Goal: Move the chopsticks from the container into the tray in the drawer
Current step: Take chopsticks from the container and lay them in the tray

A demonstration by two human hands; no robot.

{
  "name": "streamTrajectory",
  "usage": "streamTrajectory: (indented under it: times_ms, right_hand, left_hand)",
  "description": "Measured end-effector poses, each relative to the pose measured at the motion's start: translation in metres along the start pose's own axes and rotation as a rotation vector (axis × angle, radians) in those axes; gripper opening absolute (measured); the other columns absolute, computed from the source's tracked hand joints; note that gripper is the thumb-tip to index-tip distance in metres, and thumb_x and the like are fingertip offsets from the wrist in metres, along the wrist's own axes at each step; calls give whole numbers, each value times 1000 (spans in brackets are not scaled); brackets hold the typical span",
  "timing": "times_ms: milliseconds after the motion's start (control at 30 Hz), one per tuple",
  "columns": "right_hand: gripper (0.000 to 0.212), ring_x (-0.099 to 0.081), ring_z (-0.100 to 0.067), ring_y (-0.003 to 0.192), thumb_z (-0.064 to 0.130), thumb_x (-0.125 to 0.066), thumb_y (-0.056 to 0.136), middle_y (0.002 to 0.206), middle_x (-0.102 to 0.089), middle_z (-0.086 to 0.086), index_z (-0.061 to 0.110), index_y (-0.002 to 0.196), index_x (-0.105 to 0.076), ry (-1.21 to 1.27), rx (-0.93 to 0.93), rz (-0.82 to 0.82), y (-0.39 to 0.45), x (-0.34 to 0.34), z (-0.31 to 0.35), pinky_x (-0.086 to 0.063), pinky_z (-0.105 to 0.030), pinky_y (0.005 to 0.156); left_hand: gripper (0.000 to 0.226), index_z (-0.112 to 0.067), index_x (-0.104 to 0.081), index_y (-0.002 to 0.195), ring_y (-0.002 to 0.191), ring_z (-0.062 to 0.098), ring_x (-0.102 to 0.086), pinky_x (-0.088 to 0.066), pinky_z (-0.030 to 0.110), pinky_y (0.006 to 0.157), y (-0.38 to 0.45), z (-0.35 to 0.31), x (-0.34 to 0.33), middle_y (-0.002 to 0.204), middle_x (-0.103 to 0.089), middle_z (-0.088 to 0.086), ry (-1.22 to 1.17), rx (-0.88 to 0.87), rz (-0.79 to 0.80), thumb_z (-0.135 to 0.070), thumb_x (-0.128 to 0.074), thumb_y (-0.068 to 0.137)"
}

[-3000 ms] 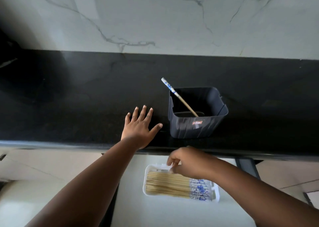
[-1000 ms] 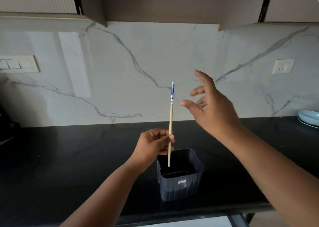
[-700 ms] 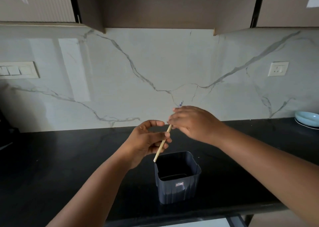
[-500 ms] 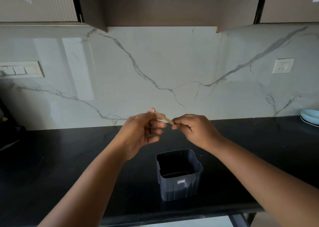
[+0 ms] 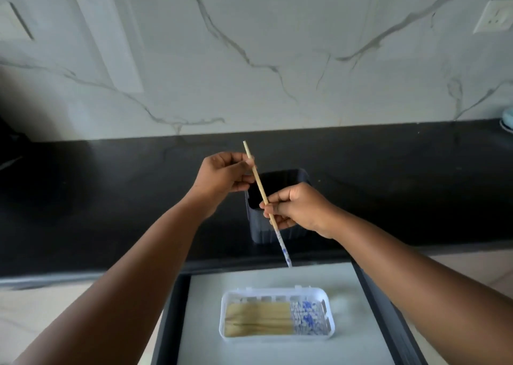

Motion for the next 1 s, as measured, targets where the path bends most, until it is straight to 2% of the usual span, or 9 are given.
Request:
streamTrajectory:
  times_ms: [100, 233, 333, 433, 533, 667, 733, 867, 1000]
  right_hand:
    - [9, -68, -10, 64, 9, -72, 85, 77, -75, -5, 16, 82, -76, -99, -66, 18, -5, -6, -40, -60, -26, 62]
    - [6, -65, -3, 69, 22, -72, 85, 76, -75, 3, 23, 87, -78, -479, -46, 123, -16, -16, -87, -55, -26, 71]
    - [13, -65, -12, 78, 22, -62, 89, 80, -70, 10, 23, 83, -74, -685, -91, 223, -27, -28, -127, -52, -29, 72]
    - [23, -57, -24, 78, 15, -53, 88, 68, -52, 7, 18, 65, -55, -927, -171, 323, -36, -46, -176, -41, -29, 64]
    - [27, -64, -25, 95, 6, -48, 88, 82, -60, -2, 23, 66, -50, -1060, -234, 362, -39, -59, -213, -44, -26, 74]
    - [17, -61, -25, 89, 8, -48, 93, 77, -51, -4, 23, 91, -56, -1126, -208, 408, -30, -70, -235, -39, -27, 72]
    - [18, -55, -23, 80, 3, -50, 89, 66, -39, 1, 18, 87, -59, -1130, -192, 391, -23, -75, -240, -40, -26, 70]
    - [26, -63, -25, 80, -5, -53, 83, 75, -51, -4, 14, 67, -46, -1154, -138, 419, -13, -86, -247, -51, -28, 78]
    - [23, -52, -23, 68, -7, -54, 77, 75, -46, 0, 15, 71, -53, -1189, -116, 401, -8, -88, -255, -40, -26, 59]
  left_hand:
    - [22, -23, -74, 74, 70, 13, -68, -54, 24, 62, -6, 34, 8, 73, -74, 2, 101, -16, -63, -39, -67, 88]
    - [42, -24, -74, 85, 82, 10, -71, -54, 26, 70, -15, 72, 29, 85, -76, -1, 188, -45, -202, -59, -51, 88]
    - [51, -24, -70, 104, 99, 13, -67, -52, 34, 84, -23, 100, 37, 100, -74, -1, 619, -104, -230, -64, -42, 90]
    - [64, -21, -35, 148, 146, 24, -23, -21, 43, 117, -30, 140, 26, 154, -37, 6, 1065, -61, -54, -55, -43, 95]
    - [81, -23, -7, 155, 149, 23, 8, 3, 46, 120, -39, 178, 20, 164, -2, 2, 1315, 89, 61, -70, -15, 90]
    - [84, -27, -8, 154, 150, 22, 6, 3, 47, 119, -36, 187, 23, 163, -2, -1, 1364, 76, 60, -75, -2, 85]
    - [84, -28, -8, 154, 150, 21, 5, 2, 47, 119, -35, 188, 23, 163, -2, -1, 1374, 65, 52, -75, -3, 85]
    - [84, -29, -7, 154, 150, 21, 6, 3, 46, 119, -37, 187, 23, 163, -1, -1, 1364, 69, 53, -75, -2, 85]
    - [83, -29, -5, 154, 149, 20, 8, 4, 46, 120, -37, 186, 23, 163, 1, -2, 1369, 68, 57, -75, -1, 85]
Point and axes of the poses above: each hand's wrist, its own y-axis towards the middle knuckle, its own x-axis out of the back of the hand, z = x × y, the point moved 4 cm from there along y, towards the middle knuckle
